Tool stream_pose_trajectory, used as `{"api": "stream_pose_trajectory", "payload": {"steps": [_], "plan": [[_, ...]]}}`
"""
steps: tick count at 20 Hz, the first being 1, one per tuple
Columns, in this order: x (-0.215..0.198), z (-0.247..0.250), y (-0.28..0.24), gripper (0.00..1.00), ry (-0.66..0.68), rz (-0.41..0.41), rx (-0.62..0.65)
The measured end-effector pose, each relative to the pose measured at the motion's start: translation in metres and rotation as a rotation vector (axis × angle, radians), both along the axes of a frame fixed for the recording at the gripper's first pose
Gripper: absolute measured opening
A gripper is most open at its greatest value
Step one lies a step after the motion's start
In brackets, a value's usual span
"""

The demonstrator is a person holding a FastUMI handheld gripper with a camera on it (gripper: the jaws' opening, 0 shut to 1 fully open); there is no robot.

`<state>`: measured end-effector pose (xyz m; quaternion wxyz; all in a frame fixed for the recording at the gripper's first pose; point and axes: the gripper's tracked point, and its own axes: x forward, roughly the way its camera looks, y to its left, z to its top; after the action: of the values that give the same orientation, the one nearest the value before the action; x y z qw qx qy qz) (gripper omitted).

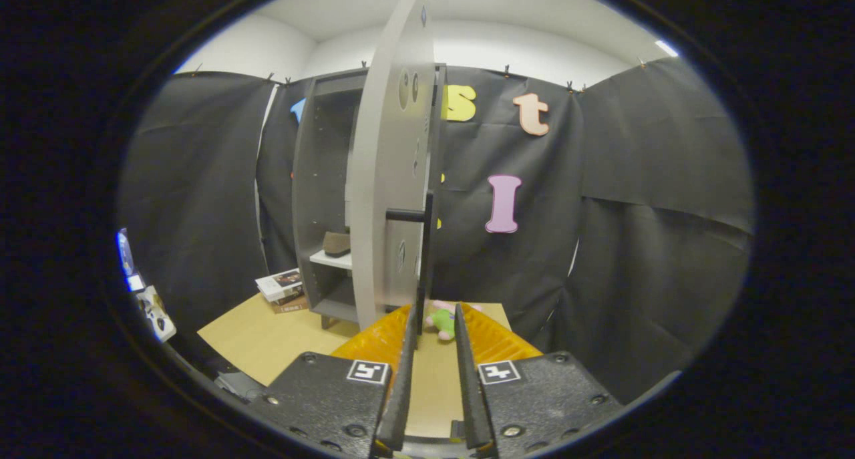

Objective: Open the shoe cabinet door, grab the shoes and put them into the shoe cabinet, then close the shoe cabinet door.

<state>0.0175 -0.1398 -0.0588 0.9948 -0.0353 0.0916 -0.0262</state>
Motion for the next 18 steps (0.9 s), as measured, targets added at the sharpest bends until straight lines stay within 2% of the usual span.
{"api": "stream_pose_trajectory", "payload": {"steps": [1,3,7,15,18], "plan": [[-0.006,-0.006,0.006,0.46,0.008,0.005,0.003],[-0.016,-0.02,0.02,0.59,0.028,0.016,0.002],[-0.027,-0.065,0.059,0.76,0.091,0.035,0.007],[-0.011,-0.151,0.132,0.88,0.186,0.042,0.032],[0.004,-0.182,0.154,0.88,0.223,0.044,0.059]]}}
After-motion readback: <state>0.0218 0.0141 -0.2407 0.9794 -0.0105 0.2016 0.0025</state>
